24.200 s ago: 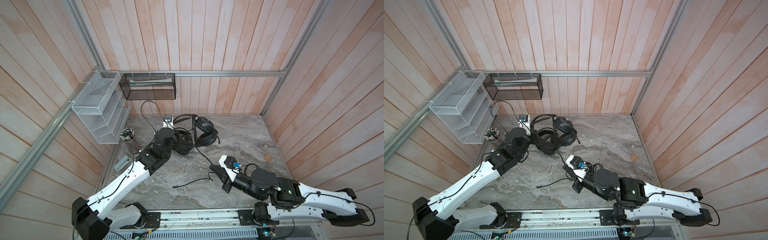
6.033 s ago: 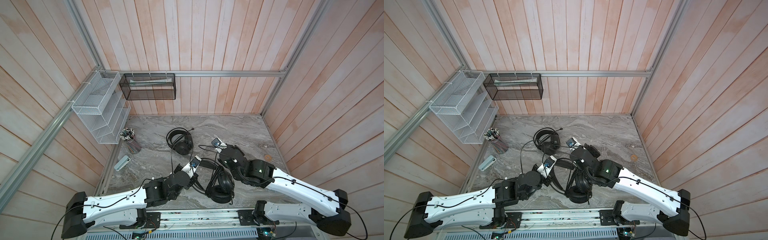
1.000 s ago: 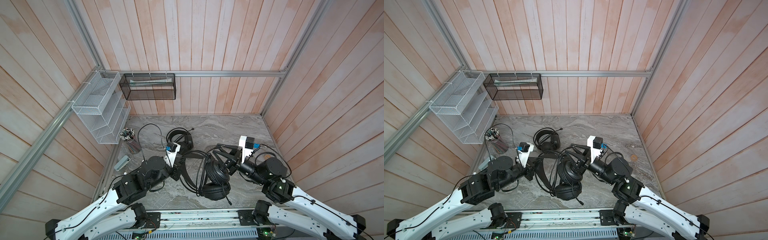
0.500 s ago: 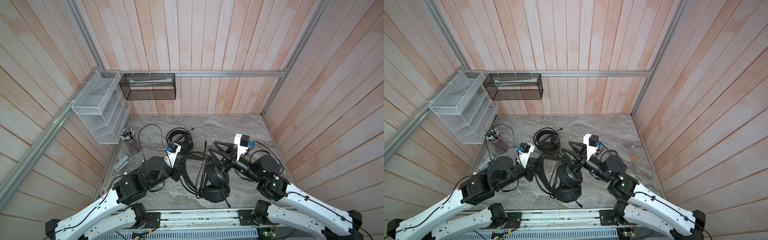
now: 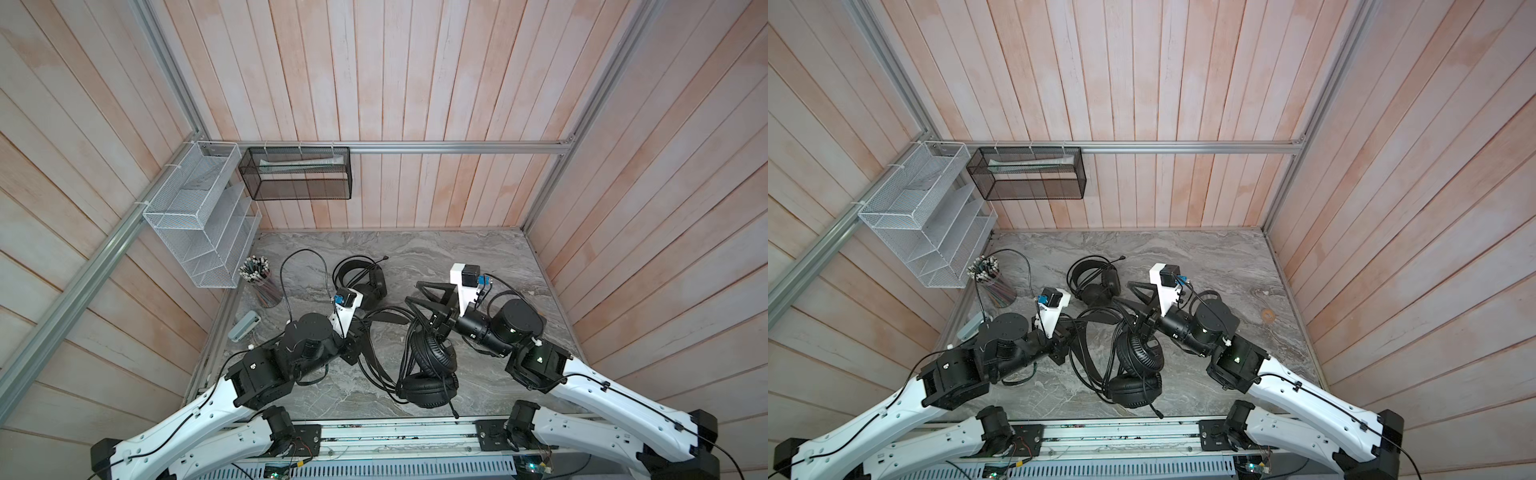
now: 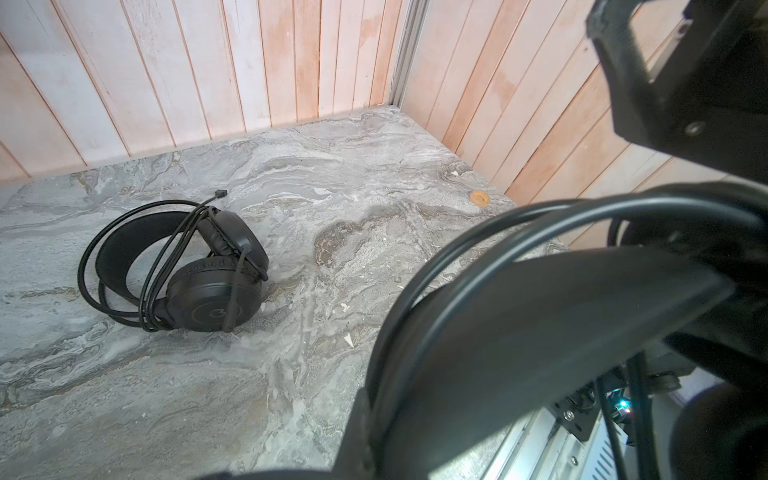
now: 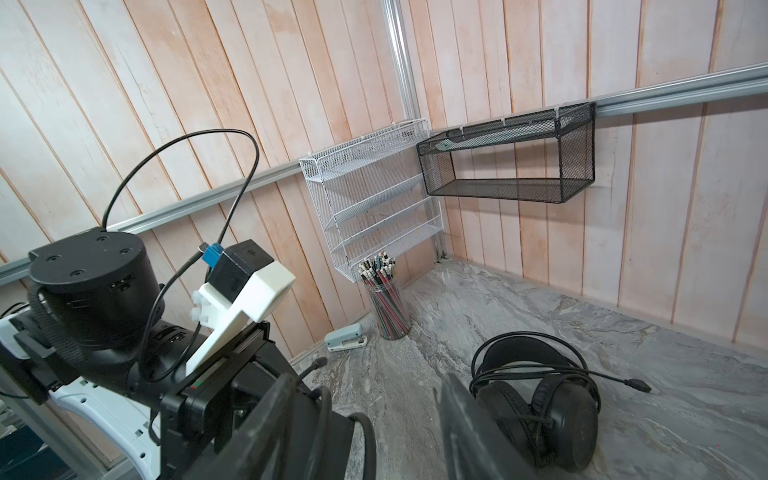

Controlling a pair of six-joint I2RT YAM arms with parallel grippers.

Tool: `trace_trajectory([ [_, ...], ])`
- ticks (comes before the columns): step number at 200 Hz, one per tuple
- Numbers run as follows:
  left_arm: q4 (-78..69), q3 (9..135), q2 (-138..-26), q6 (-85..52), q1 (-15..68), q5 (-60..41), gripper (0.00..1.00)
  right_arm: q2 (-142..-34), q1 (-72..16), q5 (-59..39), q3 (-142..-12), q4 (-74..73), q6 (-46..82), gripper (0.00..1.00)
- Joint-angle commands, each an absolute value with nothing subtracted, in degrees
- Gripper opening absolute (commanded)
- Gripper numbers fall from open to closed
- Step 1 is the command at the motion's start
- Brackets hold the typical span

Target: Wrap the headphones

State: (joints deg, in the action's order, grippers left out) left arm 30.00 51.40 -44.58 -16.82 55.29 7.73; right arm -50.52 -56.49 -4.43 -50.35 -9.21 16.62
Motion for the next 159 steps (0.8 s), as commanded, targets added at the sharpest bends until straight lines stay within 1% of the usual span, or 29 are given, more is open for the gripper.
trace_trajectory([
  [1,22.5,52.0,-43.6,-20.4,55.2,7.3,0.0,-50.7,-56.6,-7.5,-55.4,2.0,12.3,0.61],
  [37,23.9,53.0,-44.9,-20.0,55.2,7.1,0.0,-48.5,-56.6,-9.1,-61.9,12.9,8.0,0.61],
  [68,25.2,53.9,-45.7,-18.5,55.2,8.6,0.0,-47.6,-56.6,-10.5,-65.7,19.4,5.8,0.6],
  [110,26.6,54.0,-47.2,-17.6,55.2,12.1,0.0,-48.5,-56.6,-13.4,-70.5,23.0,6.0,0.57],
  [126,27.0,53.9,-48.0,-17.5,55.2,12.9,0.0,-49.9,-56.6,-16.7,-72.0,23.4,7.5,0.57],
  [139,26.7,53.6,-48.2,-17.5,55.2,13.4,0.0,-52.3,-57.0,-19.2,-72.2,23.8,8.8,0.54],
  [159,26.1,53.3,-48.5,-17.4,55.2,14.1,0.0,-55.1,-58.8,-20.2,-69.6,21.1,11.1,0.5],
])
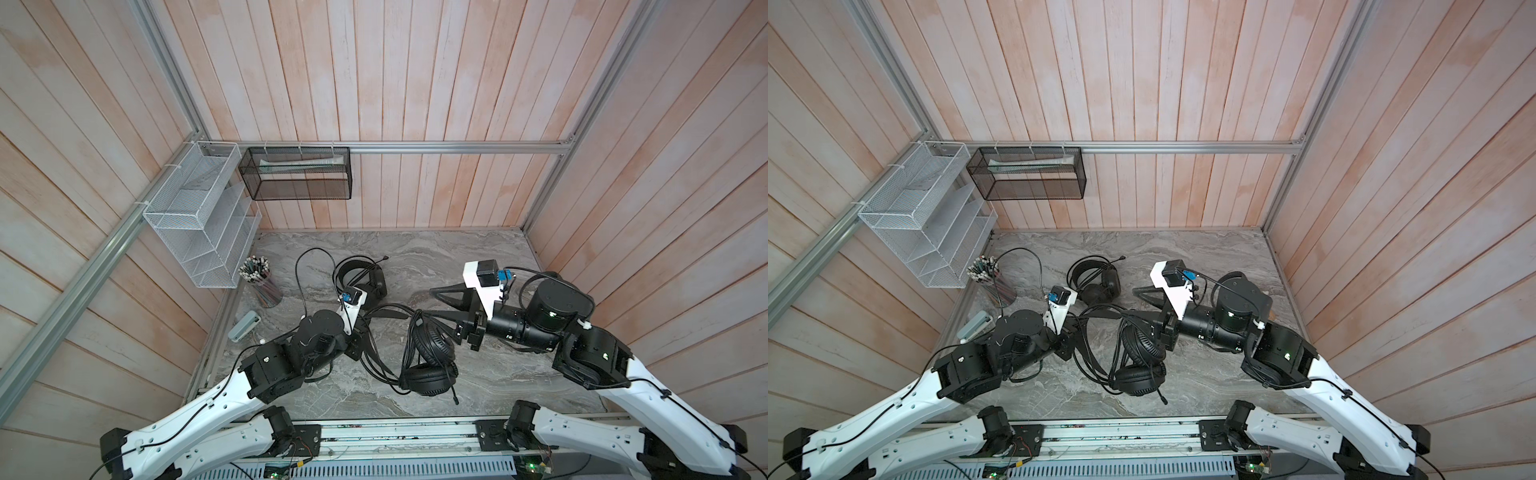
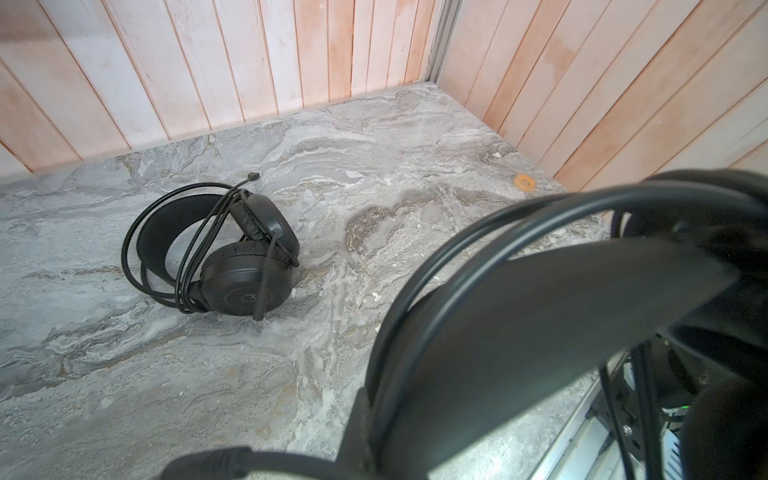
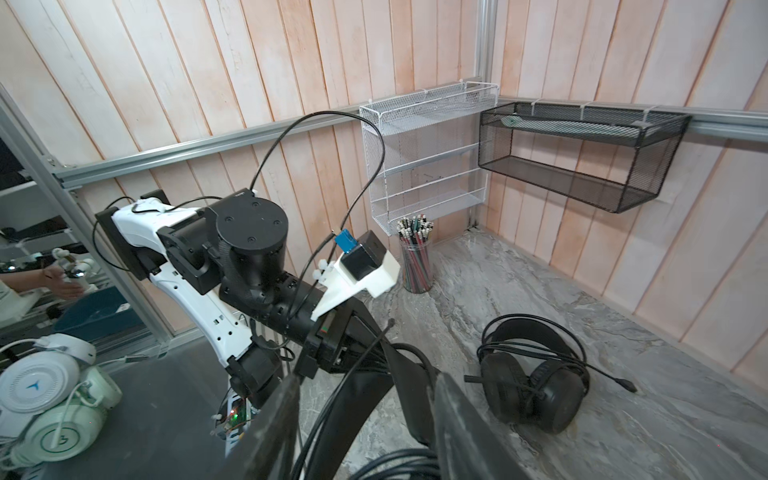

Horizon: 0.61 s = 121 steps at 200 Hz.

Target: Wrap the headphones

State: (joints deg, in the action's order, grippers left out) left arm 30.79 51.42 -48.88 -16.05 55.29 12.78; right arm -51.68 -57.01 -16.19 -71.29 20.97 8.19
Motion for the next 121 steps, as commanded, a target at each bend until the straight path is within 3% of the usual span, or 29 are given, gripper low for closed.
trace_trajectory([
  [1,26.1,53.3,-48.6,-17.4,55.2,14.1,0.0,-55.3,-59.0,-20.2,-69.5,21.0,11.2,0.5],
  [49,26.1,53.4,-49.1,-17.3,55.2,14.4,0.0,-62.4,-67.1,-13.8,-67.8,18.4,11.4,0.48],
  [121,26.0,53.0,-48.4,-17.9,55.2,14.6,0.0,-69.6,-67.7,-9.7,-68.6,20.5,12.7,0.4],
])
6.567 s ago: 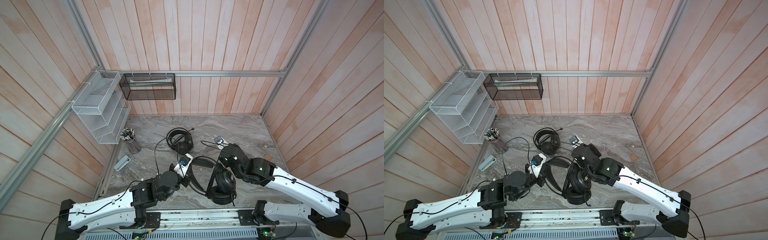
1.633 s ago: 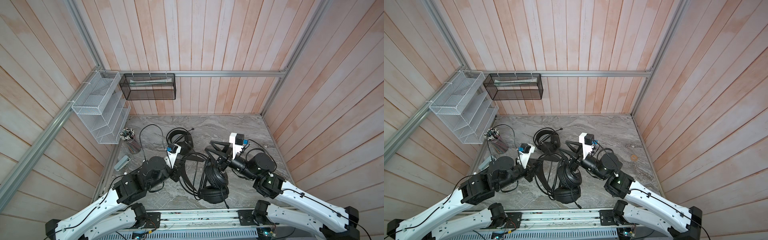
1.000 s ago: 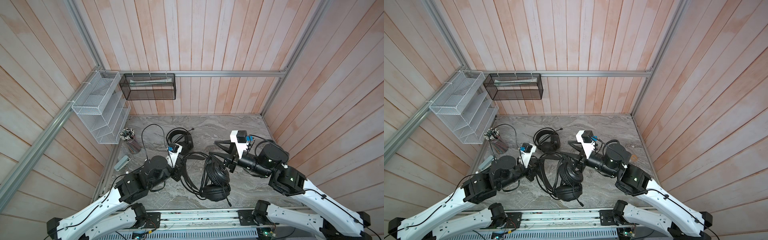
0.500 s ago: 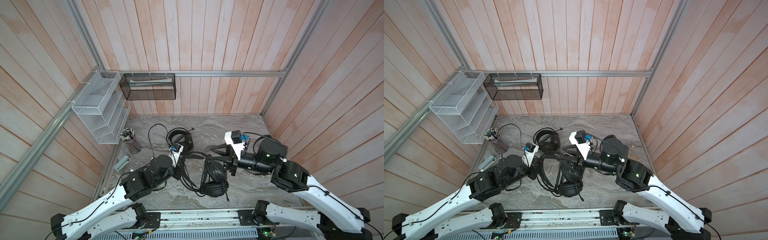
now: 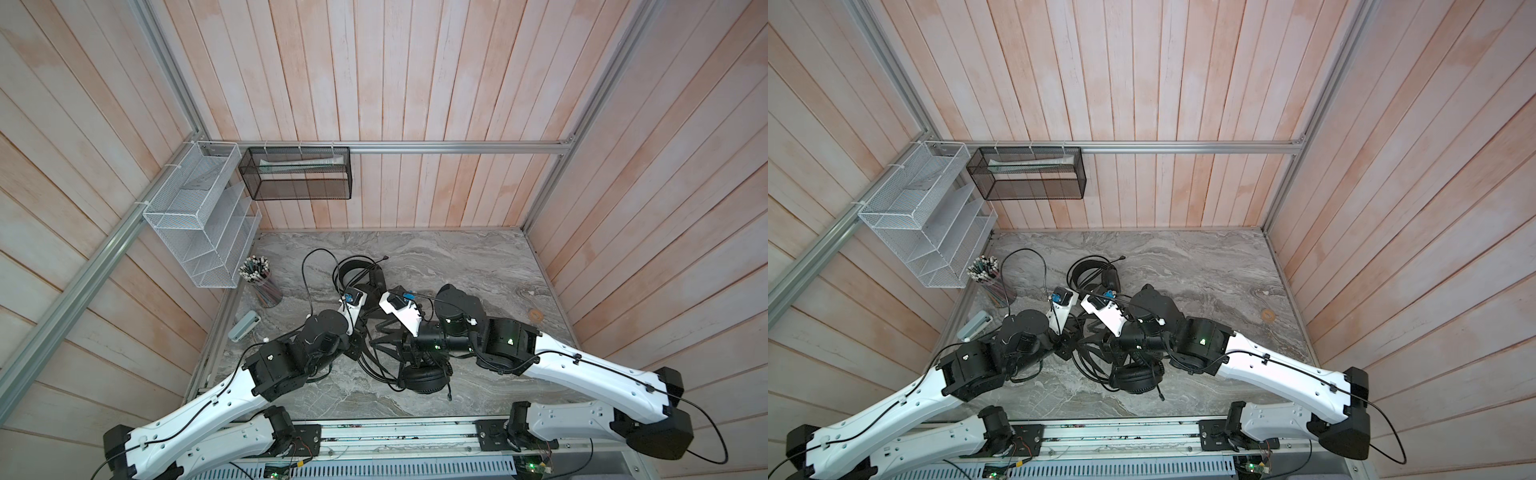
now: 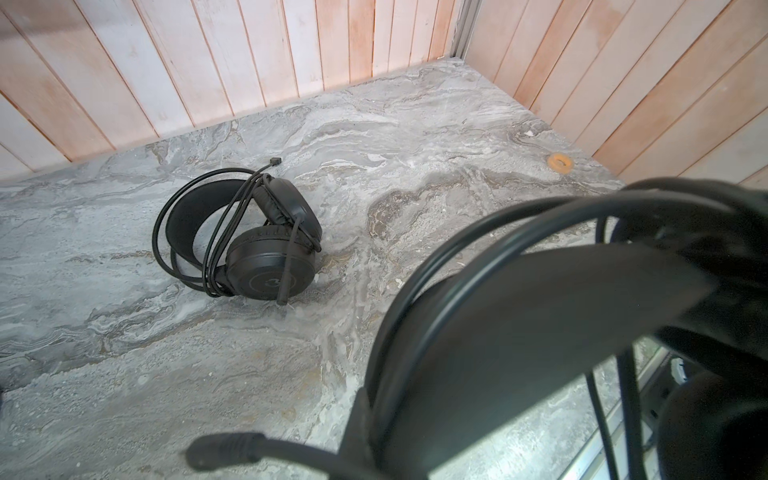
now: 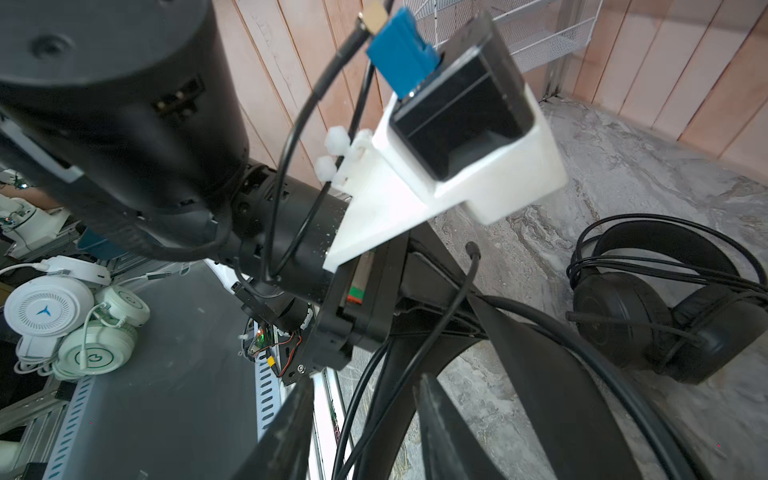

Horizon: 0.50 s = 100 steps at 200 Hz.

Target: Wrap the headphones

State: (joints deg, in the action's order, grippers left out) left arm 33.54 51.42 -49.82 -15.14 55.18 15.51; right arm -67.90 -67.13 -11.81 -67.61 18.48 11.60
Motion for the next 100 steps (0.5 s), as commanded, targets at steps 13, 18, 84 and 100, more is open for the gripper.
trace_trajectory([
  [13,25.9,53.0,-48.2,-17.9,55.2,14.9,0.0,-70.4,-67.8,-8.5,-69.0,21.9,12.7,0.39],
  [18,25.9,53.0,-48.1,-18.0,55.2,14.9,0.0,-70.7,-67.8,-8.3,-69.2,22.4,12.7,0.39],
  [84,25.9,52.9,-48.0,-18.6,55.2,15.6,0.0,-75.1,-67.9,-9.6,-71.5,26.3,12.8,0.4],
  [100,26.0,53.0,-48.0,-18.8,55.2,16.1,0.0,-76.3,-68.0,-10.1,-72.3,26.9,12.8,0.41],
])
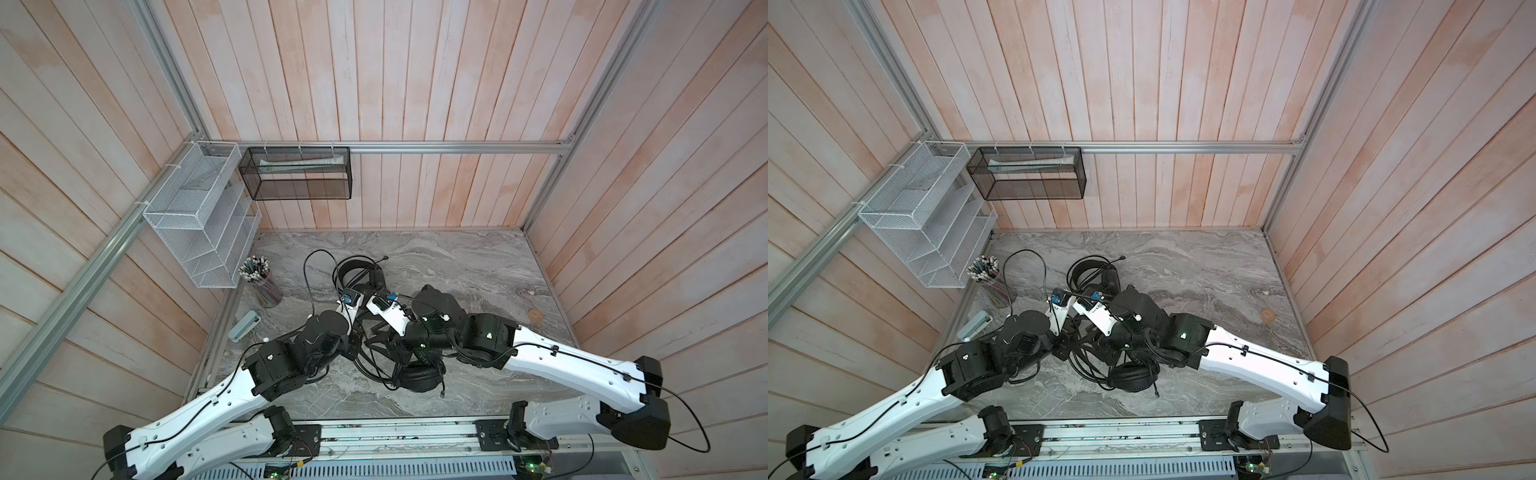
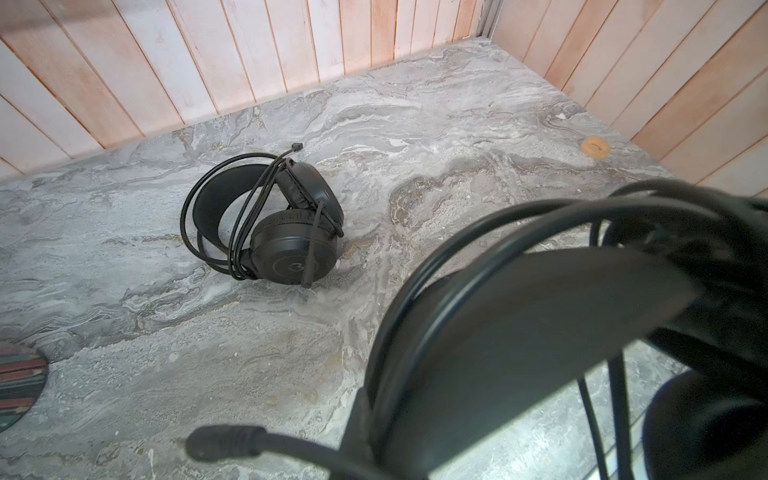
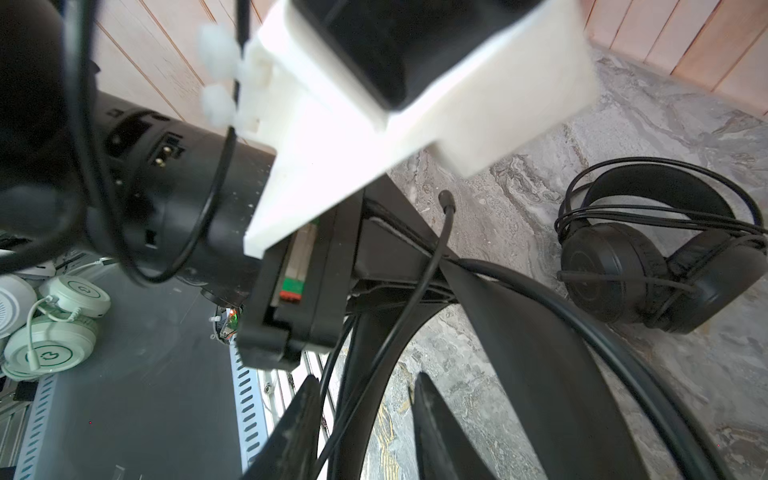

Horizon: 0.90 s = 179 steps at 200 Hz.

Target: Wrap the headphones

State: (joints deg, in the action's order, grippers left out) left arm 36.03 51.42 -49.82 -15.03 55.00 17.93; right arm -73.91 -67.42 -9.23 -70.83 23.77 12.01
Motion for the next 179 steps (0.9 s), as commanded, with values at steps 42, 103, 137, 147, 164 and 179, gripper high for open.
trace_trajectory([
  [42,26.3,53.4,-47.9,-19.4,55.2,16.7,0.0,-79.2,-68.1,-7.1,-75.5,29.4,13.2,0.38],
  [103,26.2,53.5,-47.8,-19.9,55.2,16.9,0.0,-82.2,-68.4,-6.9,-77.3,28.9,14.2,0.26],
  [137,26.4,53.3,-47.6,-20.0,55.2,17.2,0.0,-82.0,-68.7,-6.3,-77.1,27.2,14.6,0.2],
  [147,26.4,53.3,-47.5,-20.0,55.2,17.2,0.0,-81.8,-68.7,-6.8,-76.9,26.5,14.7,0.2],
  [164,26.3,53.2,-47.4,-20.1,55.2,17.2,0.0,-81.8,-68.8,-6.6,-77.1,26.3,14.8,0.19],
  [179,26.2,53.1,-47.4,-20.1,55.2,17.2,0.0,-81.7,-68.7,-6.2,-77.0,26.3,14.9,0.14],
])
